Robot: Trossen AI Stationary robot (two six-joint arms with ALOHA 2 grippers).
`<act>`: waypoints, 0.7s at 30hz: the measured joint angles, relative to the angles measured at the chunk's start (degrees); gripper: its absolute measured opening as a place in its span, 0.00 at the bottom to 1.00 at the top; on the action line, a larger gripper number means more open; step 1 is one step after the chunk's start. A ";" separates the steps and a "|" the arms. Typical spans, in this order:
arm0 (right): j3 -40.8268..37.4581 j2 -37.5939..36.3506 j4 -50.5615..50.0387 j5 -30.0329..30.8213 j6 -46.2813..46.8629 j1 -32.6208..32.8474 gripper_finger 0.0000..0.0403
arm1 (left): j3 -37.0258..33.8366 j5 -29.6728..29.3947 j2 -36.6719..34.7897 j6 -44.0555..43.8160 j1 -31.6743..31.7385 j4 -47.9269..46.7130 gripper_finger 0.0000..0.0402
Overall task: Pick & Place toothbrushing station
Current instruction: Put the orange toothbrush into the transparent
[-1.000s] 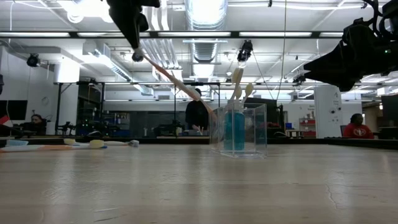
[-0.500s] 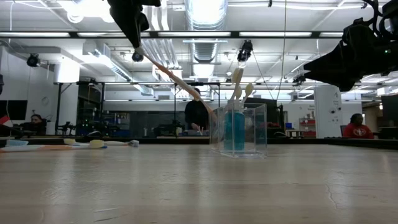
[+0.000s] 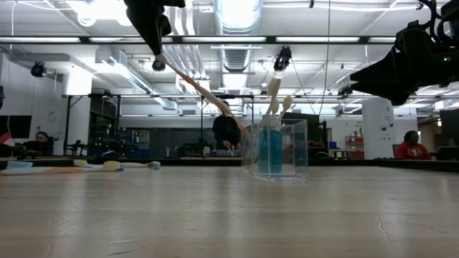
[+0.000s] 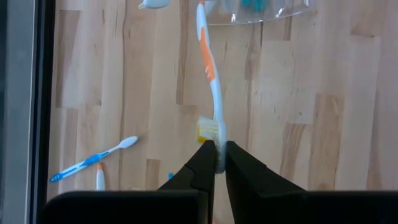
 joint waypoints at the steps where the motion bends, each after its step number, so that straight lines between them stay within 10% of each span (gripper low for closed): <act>1: 0.00 0.00 0.00 0.00 0.00 0.00 0.53 | 0.00 0.00 0.00 -0.33 0.00 0.00 0.07; 21: -0.02 0.00 -0.01 0.01 0.00 0.00 0.53 | -0.02 -0.02 0.00 -4.59 0.00 0.00 0.07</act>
